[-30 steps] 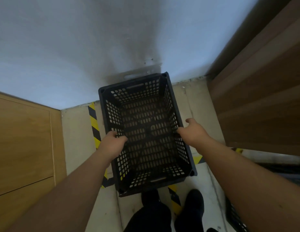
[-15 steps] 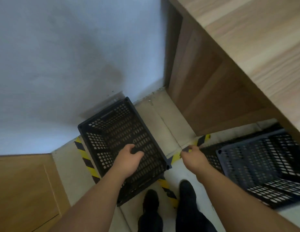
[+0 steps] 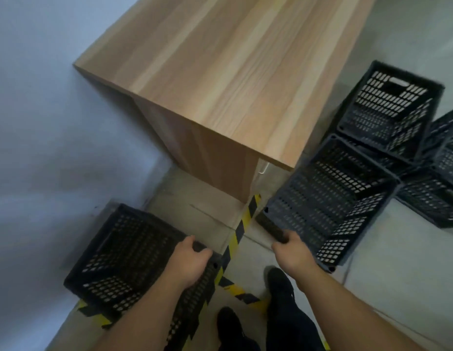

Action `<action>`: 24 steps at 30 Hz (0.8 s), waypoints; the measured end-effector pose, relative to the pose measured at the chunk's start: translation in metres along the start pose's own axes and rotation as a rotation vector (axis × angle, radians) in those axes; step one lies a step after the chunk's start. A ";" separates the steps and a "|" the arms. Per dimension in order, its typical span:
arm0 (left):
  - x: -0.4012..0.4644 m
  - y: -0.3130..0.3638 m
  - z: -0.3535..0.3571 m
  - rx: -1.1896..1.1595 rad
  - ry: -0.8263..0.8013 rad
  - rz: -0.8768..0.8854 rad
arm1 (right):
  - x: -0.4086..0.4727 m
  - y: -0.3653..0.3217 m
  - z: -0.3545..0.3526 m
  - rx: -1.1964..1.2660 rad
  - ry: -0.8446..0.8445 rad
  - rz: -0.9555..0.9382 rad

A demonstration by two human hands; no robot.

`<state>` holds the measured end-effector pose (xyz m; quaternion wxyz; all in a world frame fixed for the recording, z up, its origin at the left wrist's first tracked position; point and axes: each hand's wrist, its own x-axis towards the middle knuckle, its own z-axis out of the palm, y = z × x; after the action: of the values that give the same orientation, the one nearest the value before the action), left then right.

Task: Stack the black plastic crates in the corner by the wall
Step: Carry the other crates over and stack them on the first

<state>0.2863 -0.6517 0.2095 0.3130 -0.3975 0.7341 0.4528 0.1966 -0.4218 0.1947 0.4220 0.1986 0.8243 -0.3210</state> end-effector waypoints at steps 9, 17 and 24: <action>0.018 0.090 0.117 0.244 -0.121 0.079 | 0.036 0.091 -0.110 0.239 0.131 0.129; 0.033 0.187 0.207 0.383 -0.143 0.171 | 0.072 0.146 -0.193 0.430 0.208 0.212; 0.052 0.237 0.259 0.456 -0.131 0.230 | 0.102 0.170 -0.238 0.498 0.218 0.249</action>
<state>0.0815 -0.3662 0.1633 0.3877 -0.2006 0.8358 0.3330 0.1054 -0.1286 0.1529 0.3053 0.4291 0.7299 -0.4358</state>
